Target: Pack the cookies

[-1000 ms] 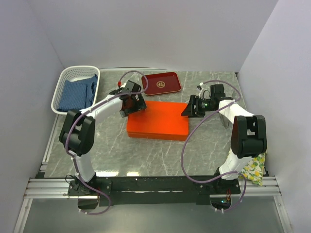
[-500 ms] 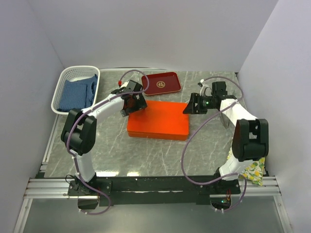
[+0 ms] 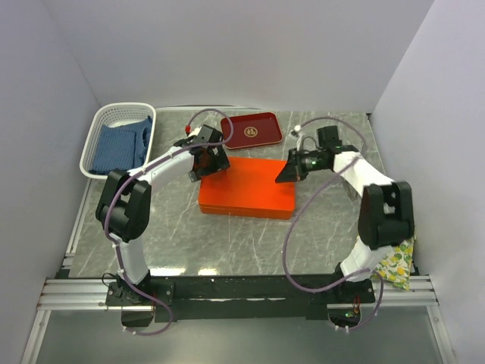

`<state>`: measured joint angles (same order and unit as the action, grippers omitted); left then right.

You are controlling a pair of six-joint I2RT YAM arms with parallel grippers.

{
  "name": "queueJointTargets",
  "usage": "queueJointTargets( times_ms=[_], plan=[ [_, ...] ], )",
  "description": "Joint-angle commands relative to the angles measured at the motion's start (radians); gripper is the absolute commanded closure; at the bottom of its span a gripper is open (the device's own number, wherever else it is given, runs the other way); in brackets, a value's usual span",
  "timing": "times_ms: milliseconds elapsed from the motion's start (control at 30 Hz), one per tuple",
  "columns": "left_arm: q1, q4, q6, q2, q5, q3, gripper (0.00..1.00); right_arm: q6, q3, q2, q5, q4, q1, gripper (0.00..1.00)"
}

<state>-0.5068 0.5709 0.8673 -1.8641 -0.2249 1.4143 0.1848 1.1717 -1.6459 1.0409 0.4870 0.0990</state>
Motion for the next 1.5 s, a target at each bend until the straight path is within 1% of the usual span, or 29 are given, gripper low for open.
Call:
queueJointTargets(
  times_ms=[0,167,300,400,433,467,533,633,667,700,733,767,800,833,900,967,1033,1100,1200,1233,1300,1333,1400,1433,1467],
  plan=[
    [-0.010,-0.037,-0.019,-0.026,0.041,0.023,0.01,0.033,0.036,-0.141,0.025,0.096,0.022,0.99],
    [0.005,-0.055,-0.024,-0.035,0.053,0.011,0.01,-0.071,0.017,-0.236,-0.145,0.041,0.002,1.00],
    [0.036,-0.077,-0.046,-0.004,0.058,-0.012,0.01,-0.097,0.013,-0.264,-0.189,0.025,-0.028,1.00],
    [0.080,-0.124,-0.083,0.081,0.070,-0.053,0.01,-0.100,0.013,-0.261,-0.189,0.021,-0.042,1.00],
    [0.100,-0.141,-0.094,0.138,0.091,-0.069,0.01,-0.100,0.013,-0.259,-0.189,0.018,-0.041,0.99],
    [0.108,-0.179,-0.108,0.167,0.105,-0.083,0.01,-0.103,0.013,-0.261,-0.189,0.018,-0.042,0.99],
    [0.123,-0.203,-0.152,0.239,0.157,-0.121,0.01,-0.102,0.014,-0.261,-0.188,0.016,-0.042,0.99],
    [0.126,-0.238,-0.206,0.315,0.232,-0.170,0.01,-0.097,0.019,-0.264,-0.183,0.022,-0.042,0.98],
    [0.126,-0.253,-0.214,0.331,0.318,-0.214,0.03,-0.090,0.022,-0.261,-0.179,0.024,-0.041,0.98],
    [0.126,-0.310,-0.238,0.367,0.366,-0.241,0.06,-0.079,0.025,-0.259,-0.173,0.027,-0.042,0.98],
    [0.126,-0.328,-0.237,0.381,0.413,-0.265,0.09,-0.067,0.031,-0.255,-0.157,0.044,-0.042,0.97],
    [0.128,-0.347,-0.235,0.394,0.474,-0.312,0.13,-0.036,0.039,-0.241,-0.133,0.053,-0.042,0.96],
    [0.128,-0.382,-0.247,0.422,0.516,-0.334,0.14,-0.019,0.043,-0.229,-0.119,0.064,-0.042,0.95],
    [0.129,-0.394,-0.249,0.437,0.533,-0.354,0.15,-0.002,0.052,-0.197,-0.108,0.082,-0.042,0.94],
    [0.140,-0.420,-0.266,0.494,0.570,-0.409,0.15,0.037,0.060,-0.152,-0.101,0.090,-0.044,0.92],
    [0.158,-0.453,-0.275,0.537,0.593,-0.458,0.12,0.056,0.054,-0.079,-0.099,0.087,-0.051,0.90],
    [0.200,-0.486,-0.281,0.606,0.639,-0.489,0.06,0.073,0.052,-0.008,-0.100,0.088,-0.068,0.87],
    [0.247,-0.500,-0.272,0.663,0.674,-0.526,0.03,0.085,0.046,0.040,-0.136,0.082,-0.087,0.85],
    [0.306,-0.480,-0.281,0.727,0.691,-0.549,0.01,0.084,0.019,0.150,-0.192,0.041,-0.160,0.81],
    [0.318,-0.468,-0.287,0.743,0.691,-0.549,0.03,0.071,-0.007,0.213,-0.205,0.026,-0.206,0.77],
    [0.358,-0.421,-0.316,0.785,0.682,-0.548,0.03,0.062,-0.038,0.280,-0.231,-0.004,-0.251,0.70],
    [0.372,-0.405,-0.327,0.799,0.671,-0.546,0.04,0.052,-0.068,0.350,-0.257,-0.034,-0.277,0.61],
    [0.411,-0.340,-0.372,0.839,0.656,-0.526,0.04,0.044,-0.101,0.421,-0.288,-0.073,-0.346,0.50],
    [0.422,-0.321,-0.385,0.852,0.627,-0.517,0.04,0.039,-0.130,0.492,-0.320,-0.083,-0.364,0.40],
    [0.435,-0.295,-0.402,0.865,0.616,-0.500,0.03,0.035,-0.144,0.527,-0.337,-0.096,-0.401,0.34]
  ],
)
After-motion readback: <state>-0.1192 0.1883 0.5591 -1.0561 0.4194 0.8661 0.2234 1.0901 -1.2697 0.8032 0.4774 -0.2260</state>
